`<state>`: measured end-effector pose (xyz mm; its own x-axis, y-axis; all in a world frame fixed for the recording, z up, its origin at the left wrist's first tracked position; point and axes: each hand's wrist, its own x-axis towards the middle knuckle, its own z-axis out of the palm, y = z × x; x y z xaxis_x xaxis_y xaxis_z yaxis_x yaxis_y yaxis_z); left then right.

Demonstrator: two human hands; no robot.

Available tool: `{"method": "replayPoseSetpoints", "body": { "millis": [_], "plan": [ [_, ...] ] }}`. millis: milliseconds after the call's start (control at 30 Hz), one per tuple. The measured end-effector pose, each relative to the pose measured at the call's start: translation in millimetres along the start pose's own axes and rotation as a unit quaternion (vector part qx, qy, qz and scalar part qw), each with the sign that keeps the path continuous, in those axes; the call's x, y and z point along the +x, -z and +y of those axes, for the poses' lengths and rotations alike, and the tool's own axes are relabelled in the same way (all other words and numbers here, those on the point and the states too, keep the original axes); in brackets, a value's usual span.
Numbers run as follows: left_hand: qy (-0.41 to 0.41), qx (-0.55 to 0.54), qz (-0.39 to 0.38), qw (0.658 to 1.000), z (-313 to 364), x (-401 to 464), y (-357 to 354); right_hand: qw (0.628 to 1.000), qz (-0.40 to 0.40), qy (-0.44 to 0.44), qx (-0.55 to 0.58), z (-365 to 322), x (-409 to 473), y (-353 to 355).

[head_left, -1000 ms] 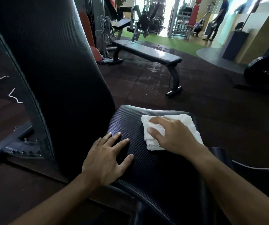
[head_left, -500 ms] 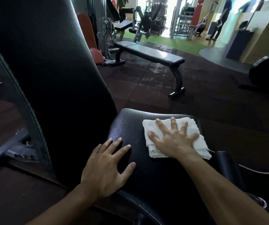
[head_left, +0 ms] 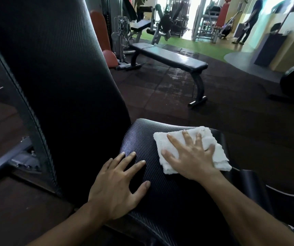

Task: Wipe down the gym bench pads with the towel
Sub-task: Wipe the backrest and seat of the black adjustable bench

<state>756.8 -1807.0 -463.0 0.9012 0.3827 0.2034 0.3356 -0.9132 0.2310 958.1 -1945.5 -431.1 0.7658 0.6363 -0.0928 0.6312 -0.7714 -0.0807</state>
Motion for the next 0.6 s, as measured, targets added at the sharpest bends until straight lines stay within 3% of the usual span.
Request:
{"method": "replayPoseSetpoints", "body": {
  "millis": [267, 367, 600],
  "plan": [
    [0.005, -0.002, -0.004, 1.000, 0.0, 1.2, 0.7, 0.994, 0.022, 0.075, -0.075, 16.1, 11.2, 16.9],
    [0.002, -0.008, -0.010, 1.000, 0.4, 1.8, 1.6, 0.998, -0.030, 0.054, -0.019, 16.7, 8.8, 12.3],
    [0.004, -0.004, -0.008, 1.000, 0.9, 1.3, 2.4, 0.999, -0.024, -0.044, -0.014, 23.1, -12.7, 3.4]
  ]
}}
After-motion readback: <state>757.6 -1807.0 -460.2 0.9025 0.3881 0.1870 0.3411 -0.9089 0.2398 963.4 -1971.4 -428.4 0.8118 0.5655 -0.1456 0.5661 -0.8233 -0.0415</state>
